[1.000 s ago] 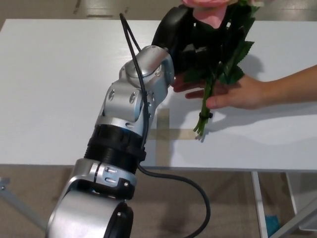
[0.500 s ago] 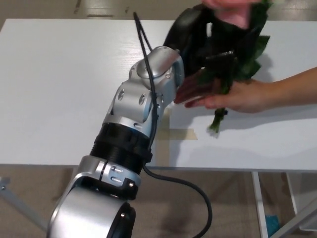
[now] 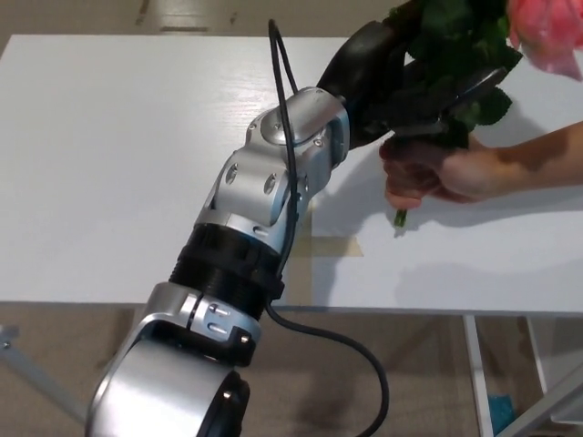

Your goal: Use the left hand to pick up the rose and passes it to a human.

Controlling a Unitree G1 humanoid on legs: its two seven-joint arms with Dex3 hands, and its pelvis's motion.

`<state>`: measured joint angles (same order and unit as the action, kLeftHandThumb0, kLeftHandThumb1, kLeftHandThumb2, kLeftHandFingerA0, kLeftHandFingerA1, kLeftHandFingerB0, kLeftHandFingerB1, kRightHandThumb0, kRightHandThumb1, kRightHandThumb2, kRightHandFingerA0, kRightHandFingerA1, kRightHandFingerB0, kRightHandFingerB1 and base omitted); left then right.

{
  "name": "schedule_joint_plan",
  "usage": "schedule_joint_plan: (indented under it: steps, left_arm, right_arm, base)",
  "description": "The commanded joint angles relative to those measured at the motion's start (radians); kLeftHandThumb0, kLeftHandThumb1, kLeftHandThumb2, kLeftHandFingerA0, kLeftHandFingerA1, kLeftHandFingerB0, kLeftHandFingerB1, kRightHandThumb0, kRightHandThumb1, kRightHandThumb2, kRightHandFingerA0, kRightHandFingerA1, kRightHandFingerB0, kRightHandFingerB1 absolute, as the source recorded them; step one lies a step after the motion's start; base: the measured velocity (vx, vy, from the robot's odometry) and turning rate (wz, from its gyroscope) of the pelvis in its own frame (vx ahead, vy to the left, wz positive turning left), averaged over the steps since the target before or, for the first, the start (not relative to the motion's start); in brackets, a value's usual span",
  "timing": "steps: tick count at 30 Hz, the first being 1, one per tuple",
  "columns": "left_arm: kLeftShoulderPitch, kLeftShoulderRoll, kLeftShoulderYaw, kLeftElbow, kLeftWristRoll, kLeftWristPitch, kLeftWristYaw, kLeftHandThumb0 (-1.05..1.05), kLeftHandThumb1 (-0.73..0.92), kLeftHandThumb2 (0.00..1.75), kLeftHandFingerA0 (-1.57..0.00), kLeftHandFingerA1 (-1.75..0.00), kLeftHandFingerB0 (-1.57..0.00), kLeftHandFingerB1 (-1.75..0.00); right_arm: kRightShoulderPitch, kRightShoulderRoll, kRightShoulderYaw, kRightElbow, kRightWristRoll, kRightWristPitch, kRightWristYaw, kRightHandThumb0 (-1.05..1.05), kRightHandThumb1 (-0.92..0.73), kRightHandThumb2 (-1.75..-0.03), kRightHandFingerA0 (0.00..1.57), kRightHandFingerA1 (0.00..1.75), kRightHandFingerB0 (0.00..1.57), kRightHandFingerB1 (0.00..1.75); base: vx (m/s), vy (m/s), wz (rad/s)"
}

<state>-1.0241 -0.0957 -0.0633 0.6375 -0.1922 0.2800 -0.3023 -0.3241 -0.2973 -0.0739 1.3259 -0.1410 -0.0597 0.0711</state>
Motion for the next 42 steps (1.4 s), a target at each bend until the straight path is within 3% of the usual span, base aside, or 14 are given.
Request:
schedule_joint_plan:
  steps: [1, 10, 17, 28, 29, 34, 35, 36, 37, 38, 39, 40, 41, 42]
  left_arm:
    - [-0.011, 0.015, -0.010, 0.019, 0.025, -0.042, -0.048, -0.86, 0.53, 0.57, 0.00, 0.00, 0.00, -0.05]
    - [-0.009, 0.071, -0.008, 0.019, 0.039, -0.055, -0.093, -0.87, 0.53, 0.57, 0.00, 0.00, 0.00, -0.05]
    - [-0.022, 0.297, 0.010, -0.005, 0.040, -0.045, -0.250, -0.86, 0.52, 0.57, 0.00, 0.00, 0.00, -0.05]
    - [0.031, 0.540, 0.053, -0.072, 0.002, 0.000, -0.381, -0.83, 0.53, 0.57, 0.00, 0.00, 0.00, 0.00]
    - [0.041, 0.552, 0.062, -0.082, -0.004, 0.000, -0.391, -0.82, 0.52, 0.57, 0.00, 0.00, 0.00, 0.00]
    - [0.188, 0.632, 0.144, -0.297, -0.057, 0.027, -0.425, -0.77, 0.51, 0.57, 0.00, 0.00, 0.00, 0.00]
    - [0.235, 0.648, 0.157, -0.370, -0.059, 0.028, -0.424, -0.77, 0.44, 0.82, 0.00, 0.00, 0.00, -0.05]
    - [0.281, 0.665, 0.168, -0.435, -0.060, 0.023, -0.426, -0.73, 0.44, 0.79, 0.00, -0.01, 0.00, -0.07]
    - [0.356, 0.691, 0.186, -0.529, -0.057, 0.009, -0.431, -0.62, 0.39, 0.77, -0.03, -0.17, -0.01, -0.17]
    - [0.401, 0.705, 0.195, -0.578, -0.054, 0.000, -0.433, -0.62, 0.39, 0.77, -0.03, -0.17, -0.01, -0.17]
    - [0.463, 0.713, 0.212, -0.625, -0.056, -0.035, -0.442, -0.61, 0.40, 0.69, -0.11, -0.36, -0.05, -0.29]
    - [0.492, 0.717, 0.220, -0.649, -0.057, -0.048, -0.445, -0.61, 0.40, 0.69, -0.11, -0.36, -0.05, -0.29]
    - [0.561, 0.723, 0.244, -0.706, -0.077, -0.055, -0.464, -0.28, 0.22, 0.83, -0.07, -0.49, -0.07, -0.50]
    - [0.631, 0.726, 0.273, -0.764, -0.113, -0.050, -0.491, -0.47, 0.43, 0.53, -0.36, -0.33, -0.30, -0.31]
  right_arm:
    - [0.002, -0.002, -0.002, 0.002, 0.005, 0.015, 0.006, -0.60, -0.65, -1.02, 0.55, 0.65, 0.35, 0.51]
    - [0.000, -0.001, -0.007, 0.003, 0.008, 0.015, 0.008, -0.61, -0.66, -1.02, 0.56, 0.66, 0.35, 0.51]
    - [0.005, -0.008, -0.006, 0.004, 0.006, 0.014, 0.015, -0.61, -0.66, -1.02, 0.56, 0.66, 0.35, 0.51]
    - [0.020, -0.011, -0.001, 0.006, 0.001, 0.025, 0.016, -0.60, -0.65, -1.02, 0.56, 0.66, 0.36, 0.52]
    - [0.019, -0.012, -0.002, 0.006, 0.002, 0.027, 0.017, -0.60, -0.82, -0.65, 0.60, 0.55, 0.43, 0.35]
    - [0.017, -0.022, -0.003, 0.006, 0.002, 0.033, 0.020, -0.60, -0.82, -0.65, 0.58, 0.55, 0.43, 0.35]
    - [0.018, -0.024, -0.002, 0.006, 0.001, 0.034, 0.021, -0.60, -0.82, -0.65, 0.58, 0.55, 0.43, 0.35]
    - [0.018, -0.024, 0.000, 0.006, -0.001, 0.035, 0.020, -0.60, -0.82, -0.65, 0.58, 0.55, 0.43, 0.35]
    - [0.019, -0.022, 0.003, 0.006, -0.004, 0.034, 0.018, -0.60, -0.82, -0.65, 0.58, 0.55, 0.43, 0.35]
    - [0.021, -0.020, 0.004, 0.006, -0.005, 0.034, 0.018, -0.60, -0.82, -0.65, 0.58, 0.55, 0.43, 0.35]
    - [0.022, -0.021, 0.005, 0.006, -0.007, 0.032, 0.017, -0.60, -0.82, -0.65, 0.58, 0.55, 0.43, 0.35]
    - [0.022, -0.021, 0.005, 0.006, -0.007, 0.031, 0.016, -0.60, -0.82, -0.65, 0.58, 0.55, 0.43, 0.35]
    - [0.027, -0.021, 0.007, 0.007, -0.009, 0.029, 0.015, -0.60, -0.82, -0.65, 0.58, 0.55, 0.43, 0.35]
    - [0.030, -0.021, 0.007, 0.008, -0.010, 0.028, 0.016, -0.60, -0.82, -0.65, 0.59, 0.55, 0.43, 0.35]
  base:
    - [0.00, 0.000, 0.00]
    - [0.00, 0.000, 0.00]
    - [0.00, 0.000, 0.00]
    - [0.00, 0.000, 0.00]
    - [0.00, 0.000, 0.00]
    - [0.00, 0.000, 0.00]
    - [0.00, 0.000, 0.00]
    - [0.00, 0.000, 0.00]
    - [0.00, 0.000, 0.00]
    - [0.00, 0.000, 0.00]
    - [0.00, 0.000, 0.00]
    - [0.00, 0.000, 0.00]
    - [0.00, 0.000, 0.00]
    - [0.00, 0.000, 0.00]
